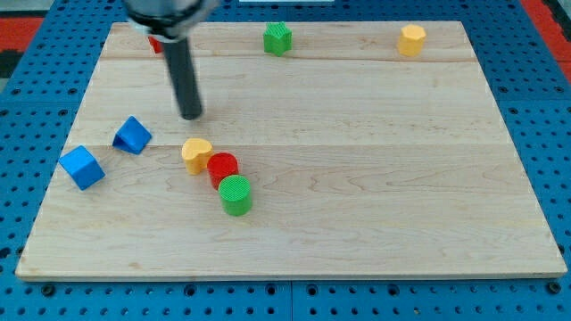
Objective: Place blue cube at center left
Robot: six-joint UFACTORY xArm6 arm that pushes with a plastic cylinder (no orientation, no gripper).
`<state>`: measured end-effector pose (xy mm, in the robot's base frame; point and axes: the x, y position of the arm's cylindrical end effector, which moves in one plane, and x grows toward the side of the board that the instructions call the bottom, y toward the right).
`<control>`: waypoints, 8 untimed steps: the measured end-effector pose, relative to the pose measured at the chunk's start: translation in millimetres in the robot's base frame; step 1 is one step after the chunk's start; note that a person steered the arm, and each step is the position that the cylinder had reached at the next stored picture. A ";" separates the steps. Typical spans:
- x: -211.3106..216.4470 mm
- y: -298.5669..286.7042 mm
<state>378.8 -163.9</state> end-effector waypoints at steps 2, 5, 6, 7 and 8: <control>15.5 -100.8; 151.5 13.7; 149.5 -58.1; 124.8 -97.6; 96.3 -116.7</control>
<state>475.1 -280.6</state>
